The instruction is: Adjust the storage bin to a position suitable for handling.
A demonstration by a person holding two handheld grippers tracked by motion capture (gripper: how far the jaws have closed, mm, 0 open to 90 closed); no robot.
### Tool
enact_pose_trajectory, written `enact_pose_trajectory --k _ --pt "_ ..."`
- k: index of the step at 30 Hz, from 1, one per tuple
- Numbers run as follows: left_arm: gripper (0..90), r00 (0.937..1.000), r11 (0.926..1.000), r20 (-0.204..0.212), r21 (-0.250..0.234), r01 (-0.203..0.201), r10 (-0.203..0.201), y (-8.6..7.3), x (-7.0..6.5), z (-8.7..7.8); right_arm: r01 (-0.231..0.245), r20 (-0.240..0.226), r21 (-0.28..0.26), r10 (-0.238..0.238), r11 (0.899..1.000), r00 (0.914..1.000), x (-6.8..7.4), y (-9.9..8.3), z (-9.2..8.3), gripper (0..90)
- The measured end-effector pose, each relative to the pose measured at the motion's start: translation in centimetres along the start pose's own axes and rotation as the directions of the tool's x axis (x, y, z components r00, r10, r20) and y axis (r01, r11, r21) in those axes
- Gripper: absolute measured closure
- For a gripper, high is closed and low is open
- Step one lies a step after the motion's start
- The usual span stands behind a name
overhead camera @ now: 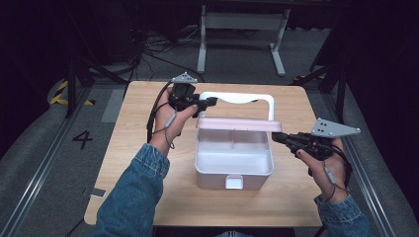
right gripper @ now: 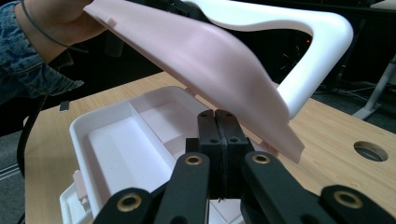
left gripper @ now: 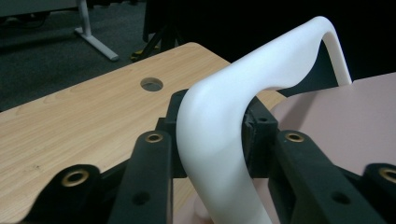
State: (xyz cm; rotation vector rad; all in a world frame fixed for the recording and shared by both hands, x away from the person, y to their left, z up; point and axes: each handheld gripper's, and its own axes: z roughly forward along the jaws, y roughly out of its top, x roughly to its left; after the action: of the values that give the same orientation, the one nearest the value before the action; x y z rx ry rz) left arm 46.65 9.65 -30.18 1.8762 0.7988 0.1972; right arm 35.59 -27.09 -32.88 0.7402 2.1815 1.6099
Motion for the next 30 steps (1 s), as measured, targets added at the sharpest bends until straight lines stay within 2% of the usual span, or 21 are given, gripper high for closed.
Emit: enact_pose_trajectory --k 3,6,8,14,20,27,28,30 --pt "63.4 0.9999 0.9999 -0.009 0.000 -0.013 0.013 0.0 -0.2 -0.1 -0.002 0.005 -0.003 0.002 1.000 1.0000 -0.1 0.0 0.0 90.0" --pt "60.1 0.9982 0.9990 -0.041 -0.008 -0.043 0.043 -0.1 -0.5 -0.4 -0.002 0.004 -0.003 0.002 1.000 1.0000 -0.1 0.0 0.0 90.0" --pt "54.5 0.9963 0.9981 -0.062 -0.009 -0.060 0.060 -0.1 -0.5 -0.7 -0.003 0.004 -0.003 0.003 1.000 1.0000 -0.1 0.0 0.0 90.0" --pt "47.7 0.9951 0.9958 -0.071 -0.055 -0.073 0.069 -0.4 -0.6 -2.0 -0.005 0.004 -0.003 0.005 1.000 1.0000 -0.1 0.0 -0.1 90.0" --pt "46.5 0.9929 0.9925 -0.084 -0.081 -0.092 0.085 -0.8 -0.7 -4.2 -0.007 0.003 -0.005 0.007 1.000 1.0000 -0.2 0.0 -0.1 90.0" --pt "42.8 0.9908 0.9880 -0.091 -0.109 -0.109 0.100 -2.0 -2.0 -7.3 -0.014 0.002 -0.008 0.014 1.000 0.9999 -0.2 0.0 -0.1 90.0" --pt "40.9 0.9901 0.9876 -0.094 -0.107 -0.114 0.104 -2.4 -2.3 -8.0 -0.015 0.003 -0.007 0.015 1.000 0.9999 -0.2 0.0 -0.1 90.0" --pt "39.1 0.9895 0.9878 -0.097 -0.103 -0.117 0.107 -2.8 -2.6 -8.5 -0.013 0.003 -0.008 0.013 1.000 0.9999 -0.2 0.0 -0.1 90.0"
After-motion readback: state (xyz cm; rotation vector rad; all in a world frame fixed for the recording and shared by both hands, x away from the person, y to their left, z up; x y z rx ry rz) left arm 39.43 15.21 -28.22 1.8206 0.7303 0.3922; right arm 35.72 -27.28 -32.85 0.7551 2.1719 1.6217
